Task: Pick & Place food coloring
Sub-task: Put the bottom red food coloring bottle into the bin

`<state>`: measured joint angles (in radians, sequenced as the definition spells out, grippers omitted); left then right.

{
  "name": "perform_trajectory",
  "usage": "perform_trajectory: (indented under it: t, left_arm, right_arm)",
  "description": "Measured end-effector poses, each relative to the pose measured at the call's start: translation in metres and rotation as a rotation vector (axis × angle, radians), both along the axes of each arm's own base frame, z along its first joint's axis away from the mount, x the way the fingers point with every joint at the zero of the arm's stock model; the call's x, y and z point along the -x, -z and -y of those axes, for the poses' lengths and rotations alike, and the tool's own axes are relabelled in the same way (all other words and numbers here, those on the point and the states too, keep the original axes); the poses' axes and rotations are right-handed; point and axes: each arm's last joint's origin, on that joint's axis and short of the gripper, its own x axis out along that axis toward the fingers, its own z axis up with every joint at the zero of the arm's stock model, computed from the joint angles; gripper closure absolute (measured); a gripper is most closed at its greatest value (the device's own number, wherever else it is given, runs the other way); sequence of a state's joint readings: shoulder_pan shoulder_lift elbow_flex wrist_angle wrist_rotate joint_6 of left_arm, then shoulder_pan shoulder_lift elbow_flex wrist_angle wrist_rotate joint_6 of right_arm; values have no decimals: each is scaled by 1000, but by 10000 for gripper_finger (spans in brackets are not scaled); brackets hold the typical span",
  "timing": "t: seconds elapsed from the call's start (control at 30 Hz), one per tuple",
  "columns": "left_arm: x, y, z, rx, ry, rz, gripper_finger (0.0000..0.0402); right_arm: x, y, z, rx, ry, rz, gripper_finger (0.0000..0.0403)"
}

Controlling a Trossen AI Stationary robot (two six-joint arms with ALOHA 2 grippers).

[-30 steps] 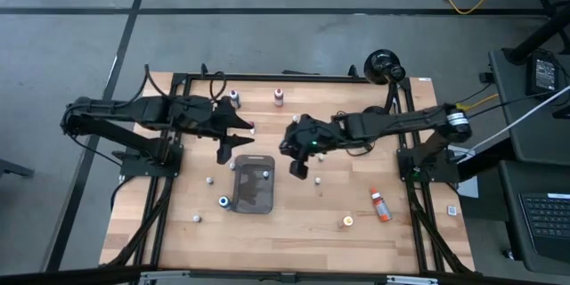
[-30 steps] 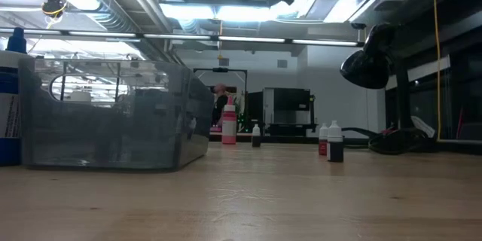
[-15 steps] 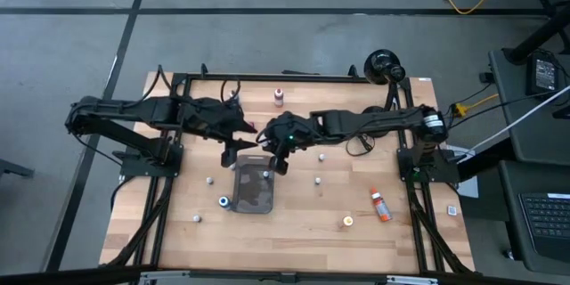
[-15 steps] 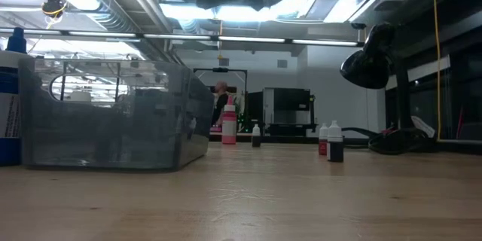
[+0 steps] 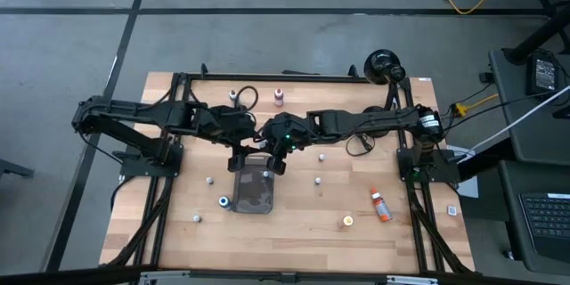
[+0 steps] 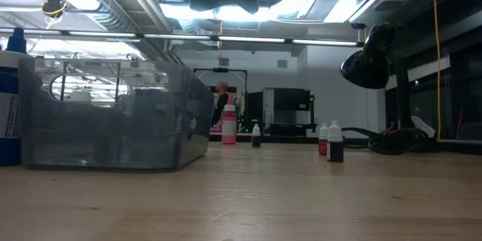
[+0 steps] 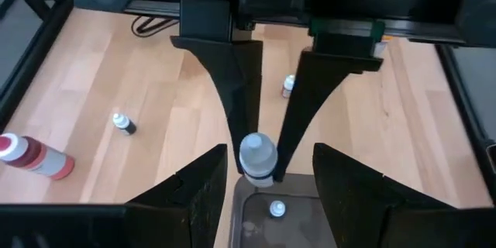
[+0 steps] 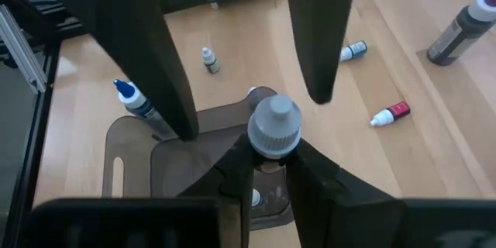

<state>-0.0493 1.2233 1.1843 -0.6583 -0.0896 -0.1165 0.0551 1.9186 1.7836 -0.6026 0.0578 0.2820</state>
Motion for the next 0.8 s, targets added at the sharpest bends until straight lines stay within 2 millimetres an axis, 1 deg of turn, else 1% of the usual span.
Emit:
perform_trajectory:
  t: [0.13, 0.23, 0.5, 0.6, 0.8]
  left_arm:
    - [-3, 2, -4, -12, -30, -5, 215]
    - [-4, 3, -6, 5, -19, -6, 215]
    - [-9, 7, -5, 20, -2, -24, 218]
    - [-9, 7, -5, 21, -1, -22, 235]
    - [-9, 7, -7, 28, -14, -23, 293]
  right_arm:
    - [0, 0, 0, 2, -1, 0, 337]
    - [0, 0, 0, 6, -5, -1, 336]
    - [1, 1, 0, 21, -17, -9, 336]
    - [0, 1, 0, 22, -18, -9, 336]
    - [0, 1, 0, 22, -18, -6, 336]
